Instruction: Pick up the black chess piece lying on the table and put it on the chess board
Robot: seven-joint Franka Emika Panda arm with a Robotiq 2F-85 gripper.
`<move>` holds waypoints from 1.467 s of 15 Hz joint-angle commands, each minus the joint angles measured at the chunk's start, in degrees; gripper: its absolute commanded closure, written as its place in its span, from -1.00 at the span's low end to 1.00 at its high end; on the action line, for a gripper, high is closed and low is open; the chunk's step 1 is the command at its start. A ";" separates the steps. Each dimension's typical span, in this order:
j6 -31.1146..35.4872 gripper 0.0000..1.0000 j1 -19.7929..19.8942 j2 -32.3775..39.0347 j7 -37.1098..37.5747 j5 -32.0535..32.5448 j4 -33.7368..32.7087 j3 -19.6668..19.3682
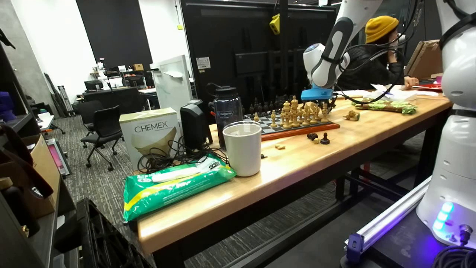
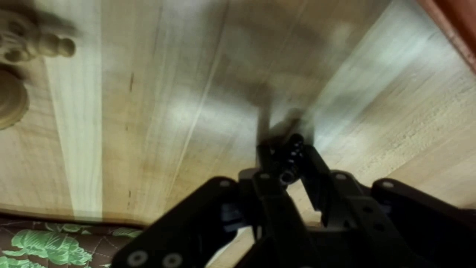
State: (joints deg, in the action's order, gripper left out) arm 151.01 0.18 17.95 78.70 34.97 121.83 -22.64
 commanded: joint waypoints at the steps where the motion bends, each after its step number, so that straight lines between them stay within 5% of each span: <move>1: -2.73 0.88 2.96 -6.42 -7.76 -7.74 3.74 4.00; 6: -8.12 0.88 9.16 -14.82 -29.25 -32.05 5.79 9.52; 12: -22.64 0.88 14.49 -17.12 -54.01 -61.82 0.53 6.85; 17: -38.31 0.88 19.18 -11.77 -64.58 -78.39 -4.52 3.68; 22: -54.87 0.88 23.28 -2.77 -68.59 -88.34 -10.63 2.83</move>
State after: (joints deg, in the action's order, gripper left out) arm 104.40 21.34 9.55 11.74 -49.10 116.05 -19.70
